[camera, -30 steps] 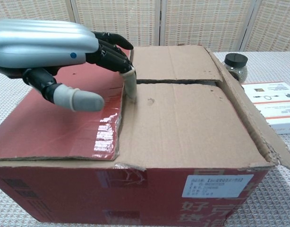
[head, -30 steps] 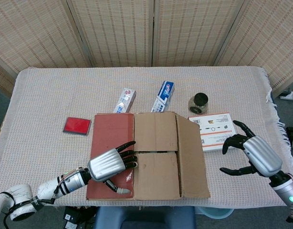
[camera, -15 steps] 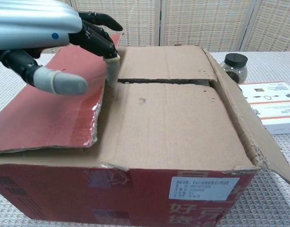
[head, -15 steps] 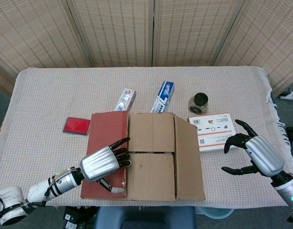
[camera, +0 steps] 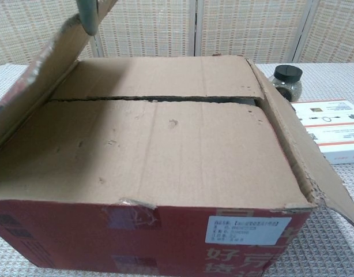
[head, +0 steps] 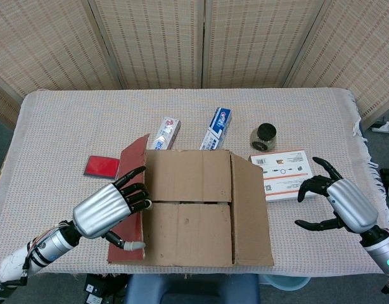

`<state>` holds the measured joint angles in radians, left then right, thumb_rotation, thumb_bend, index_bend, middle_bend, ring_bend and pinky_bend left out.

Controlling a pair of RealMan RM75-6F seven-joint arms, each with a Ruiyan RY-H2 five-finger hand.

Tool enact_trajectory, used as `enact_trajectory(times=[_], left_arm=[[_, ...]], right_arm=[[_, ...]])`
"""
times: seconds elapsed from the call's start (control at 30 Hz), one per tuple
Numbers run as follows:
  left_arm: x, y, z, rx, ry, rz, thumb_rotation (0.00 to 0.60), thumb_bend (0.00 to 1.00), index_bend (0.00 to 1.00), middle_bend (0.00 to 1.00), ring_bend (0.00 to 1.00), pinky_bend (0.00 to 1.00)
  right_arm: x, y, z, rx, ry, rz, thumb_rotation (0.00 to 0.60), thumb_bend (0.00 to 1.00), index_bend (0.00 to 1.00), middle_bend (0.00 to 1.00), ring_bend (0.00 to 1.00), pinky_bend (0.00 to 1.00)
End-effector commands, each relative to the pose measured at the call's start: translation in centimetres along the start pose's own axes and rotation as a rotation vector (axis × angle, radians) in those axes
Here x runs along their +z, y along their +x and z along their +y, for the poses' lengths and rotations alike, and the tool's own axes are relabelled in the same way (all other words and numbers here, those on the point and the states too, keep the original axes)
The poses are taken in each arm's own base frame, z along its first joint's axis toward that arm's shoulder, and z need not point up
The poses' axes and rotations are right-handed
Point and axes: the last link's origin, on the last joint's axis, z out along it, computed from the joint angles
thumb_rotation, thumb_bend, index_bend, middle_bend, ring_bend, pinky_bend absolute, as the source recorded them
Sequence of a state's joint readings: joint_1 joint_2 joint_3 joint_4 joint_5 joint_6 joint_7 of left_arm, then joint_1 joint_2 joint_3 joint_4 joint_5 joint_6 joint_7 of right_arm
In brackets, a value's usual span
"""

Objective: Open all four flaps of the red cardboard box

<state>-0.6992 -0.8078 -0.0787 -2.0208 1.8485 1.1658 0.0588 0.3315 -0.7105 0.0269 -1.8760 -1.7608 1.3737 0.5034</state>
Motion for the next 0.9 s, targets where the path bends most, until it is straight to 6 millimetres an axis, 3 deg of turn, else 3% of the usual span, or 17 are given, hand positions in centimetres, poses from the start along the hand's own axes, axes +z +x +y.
enact_trajectory(times=[0.03,0.33,0.8,0.9], left_arm=[[-1.1,0.6,-0.8,-0.006,0.052,0.013,0.026,0.2,0.43,0.42,0.34,0.0],[-4.1,1.4,-3.2,-0.021,0.192,0.047,0.027,0.2,0.43,0.43,0.34,0.0],[-7.2,0.5,-7.6,-0.08,0.485,0.008,0.024,0.2,0.43,0.43,0.34,0.0],[-7.2,0.0,-7.7,-0.106,0.528,0.001,0.023,0.2,0.41,0.43,0.33,0.0]], right_arm=[[0.0,0.0,0.0,0.0,-0.001,0.001,0.173,0.0,0.53,0.53,0.42,0.0],[0.0,0.1,-0.1,0.001,0.004,0.008,0.172,0.0,0.53,0.53,0.43,0.0],[0.3,-0.1,-0.6,-0.008,0.021,-0.023,0.173,0.0,0.53,0.53,0.42,0.0],[0.7,-0.6,-0.8,-0.041,0.025,-0.058,0.27,0.0,0.53,0.5,0.39,0.0]])
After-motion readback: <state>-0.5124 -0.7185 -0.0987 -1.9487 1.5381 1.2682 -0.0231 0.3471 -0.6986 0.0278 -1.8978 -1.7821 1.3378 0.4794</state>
